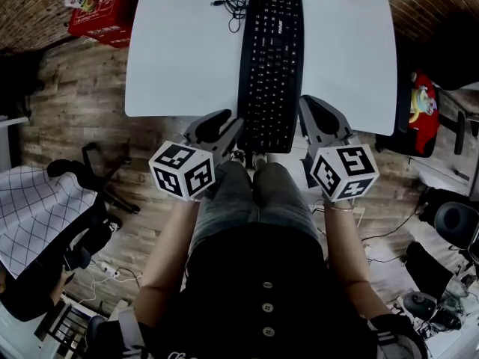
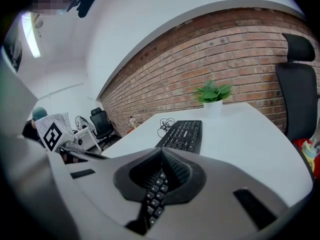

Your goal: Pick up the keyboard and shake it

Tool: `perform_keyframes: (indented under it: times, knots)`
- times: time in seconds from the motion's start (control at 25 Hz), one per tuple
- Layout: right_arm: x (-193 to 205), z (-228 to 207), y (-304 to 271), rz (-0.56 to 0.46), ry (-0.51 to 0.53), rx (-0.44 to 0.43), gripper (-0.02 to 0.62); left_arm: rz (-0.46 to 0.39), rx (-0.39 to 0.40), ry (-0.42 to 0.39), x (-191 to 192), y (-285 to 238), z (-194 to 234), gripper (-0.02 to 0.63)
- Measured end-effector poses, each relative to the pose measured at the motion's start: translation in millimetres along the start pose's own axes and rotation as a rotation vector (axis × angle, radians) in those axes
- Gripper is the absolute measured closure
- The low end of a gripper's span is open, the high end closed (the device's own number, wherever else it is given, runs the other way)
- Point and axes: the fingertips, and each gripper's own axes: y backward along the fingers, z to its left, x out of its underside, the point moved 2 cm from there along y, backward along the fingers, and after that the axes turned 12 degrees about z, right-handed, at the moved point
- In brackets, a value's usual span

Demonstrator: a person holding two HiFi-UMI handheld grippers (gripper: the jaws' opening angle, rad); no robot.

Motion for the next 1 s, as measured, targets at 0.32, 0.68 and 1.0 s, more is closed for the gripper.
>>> perform_keyframes:
  times: [0.32, 0.68, 1.0]
  knots:
    - [14.0, -3.7, -10.1, 0.031, -0.001, -0.002, 0.568, 0.092, 0.042, 0.067, 32.5, -13.9, 4.5, 0.418]
    - [27.6, -11.8, -17.5, 0.067, 0.0, 0.012, 0.568, 0.22, 0.126, 0.173, 63.4, -38.5, 17.2, 0.336]
    - [35.9, -17.2, -23.5, 0.097, 0.007, 0.029, 0.568, 0.317, 0.286, 0.202, 77.3, -64.0, 11.7, 0.322]
